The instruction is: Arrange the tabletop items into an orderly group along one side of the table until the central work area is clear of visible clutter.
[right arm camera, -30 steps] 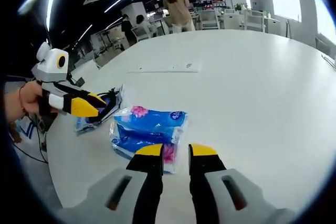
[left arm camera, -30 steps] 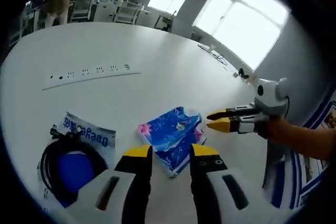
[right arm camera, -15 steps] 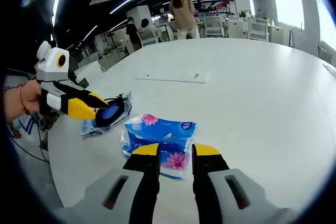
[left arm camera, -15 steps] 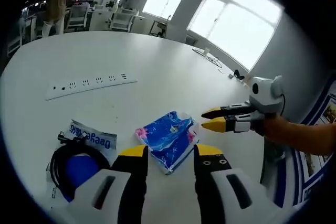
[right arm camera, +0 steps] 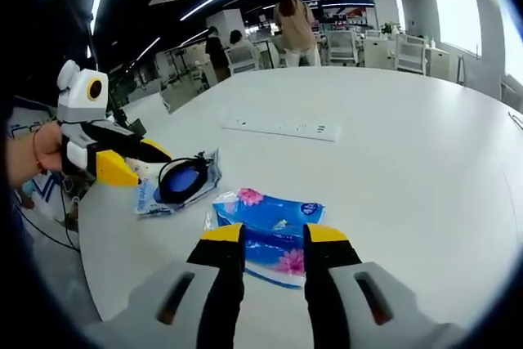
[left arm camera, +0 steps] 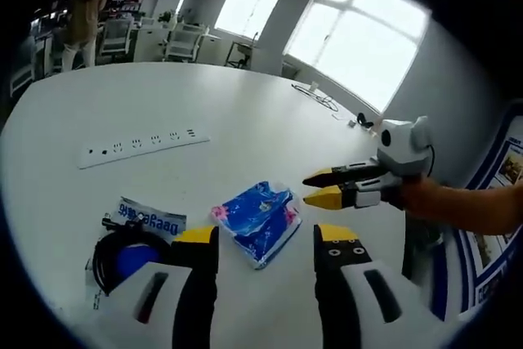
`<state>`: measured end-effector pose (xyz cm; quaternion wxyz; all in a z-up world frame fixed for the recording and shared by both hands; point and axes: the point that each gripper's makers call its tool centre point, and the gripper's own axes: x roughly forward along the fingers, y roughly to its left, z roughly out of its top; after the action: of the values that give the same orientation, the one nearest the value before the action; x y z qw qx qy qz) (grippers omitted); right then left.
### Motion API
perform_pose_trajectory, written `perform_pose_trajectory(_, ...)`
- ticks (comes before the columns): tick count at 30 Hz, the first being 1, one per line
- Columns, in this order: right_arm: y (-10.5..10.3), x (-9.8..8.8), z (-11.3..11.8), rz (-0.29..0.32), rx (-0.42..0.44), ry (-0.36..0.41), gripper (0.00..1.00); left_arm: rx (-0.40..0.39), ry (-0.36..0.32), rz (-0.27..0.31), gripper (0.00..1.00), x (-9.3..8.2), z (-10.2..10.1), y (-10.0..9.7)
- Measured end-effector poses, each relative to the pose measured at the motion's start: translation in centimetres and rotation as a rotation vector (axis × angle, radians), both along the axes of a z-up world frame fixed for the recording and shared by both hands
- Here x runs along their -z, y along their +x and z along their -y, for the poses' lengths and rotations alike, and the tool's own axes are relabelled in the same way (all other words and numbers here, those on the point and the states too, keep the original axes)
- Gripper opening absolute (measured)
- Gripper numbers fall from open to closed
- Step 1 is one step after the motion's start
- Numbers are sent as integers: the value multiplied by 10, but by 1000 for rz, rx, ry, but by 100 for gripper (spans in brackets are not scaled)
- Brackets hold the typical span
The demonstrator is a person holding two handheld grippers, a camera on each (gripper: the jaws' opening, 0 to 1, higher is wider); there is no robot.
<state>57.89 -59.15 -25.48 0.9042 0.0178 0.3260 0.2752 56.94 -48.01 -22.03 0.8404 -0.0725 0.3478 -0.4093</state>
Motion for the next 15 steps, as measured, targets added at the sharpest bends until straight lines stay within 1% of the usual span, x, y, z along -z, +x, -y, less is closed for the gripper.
perform_pose_trajectory(5, 1, -6, -8, 8, -14, 4, 29, 1, -15, 13, 51, -8, -6, -3)
perform_pose_trajectory(8, 1, -9, -13, 13, -23, 3, 30, 4, -13, 17, 53, -10, -11, -4)
perform_pose_trajectory(15, 2, -15, -25, 24, -43, 7, 32, -12, -34, 30, 60, -21, -28, -9)
